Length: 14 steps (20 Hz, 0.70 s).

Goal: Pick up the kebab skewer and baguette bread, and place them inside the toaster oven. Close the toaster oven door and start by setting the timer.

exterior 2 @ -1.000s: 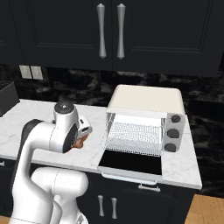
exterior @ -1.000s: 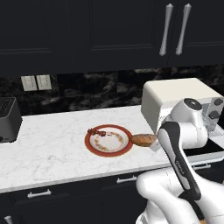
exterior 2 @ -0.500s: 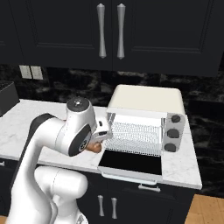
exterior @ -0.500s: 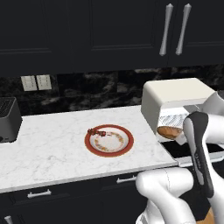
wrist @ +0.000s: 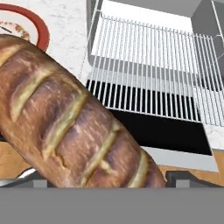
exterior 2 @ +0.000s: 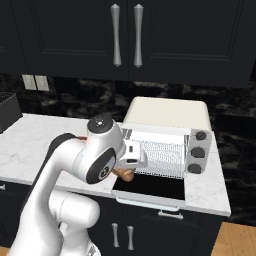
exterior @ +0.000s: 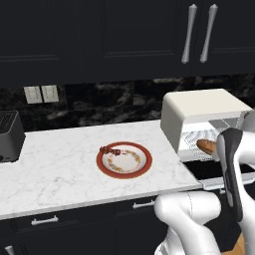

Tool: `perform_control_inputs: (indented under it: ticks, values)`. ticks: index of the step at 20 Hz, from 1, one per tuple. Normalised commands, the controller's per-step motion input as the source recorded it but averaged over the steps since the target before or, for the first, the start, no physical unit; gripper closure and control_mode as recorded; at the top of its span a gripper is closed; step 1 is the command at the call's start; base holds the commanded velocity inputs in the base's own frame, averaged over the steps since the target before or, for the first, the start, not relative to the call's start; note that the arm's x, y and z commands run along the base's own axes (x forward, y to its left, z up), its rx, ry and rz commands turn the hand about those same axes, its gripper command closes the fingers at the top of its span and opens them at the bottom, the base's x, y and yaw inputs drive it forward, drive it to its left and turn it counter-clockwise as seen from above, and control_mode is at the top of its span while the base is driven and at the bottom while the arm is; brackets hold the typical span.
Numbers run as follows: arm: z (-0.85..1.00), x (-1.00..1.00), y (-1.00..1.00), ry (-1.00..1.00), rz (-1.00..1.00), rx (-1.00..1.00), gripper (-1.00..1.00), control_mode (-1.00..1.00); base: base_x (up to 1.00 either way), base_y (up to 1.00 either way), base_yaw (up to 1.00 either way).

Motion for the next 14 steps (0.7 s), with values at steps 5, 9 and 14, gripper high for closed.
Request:
perform_control_inputs:
  ticks: [5,9,14]
  values:
    - [-0.13,0.12,-0.39,0.01,-0.06,0.0,1.0,-1.0,0.0,0.0,0.0]
    - [-0.16,0.48,-0.07,0.0,-0.11,0.0,1.0,-1.0,0.0,0.0,0.0]
    - [-0.14,0.55,-0.02,0.0,-0.03,0.01,1.0,-1.0,0.0,0.0,0.0]
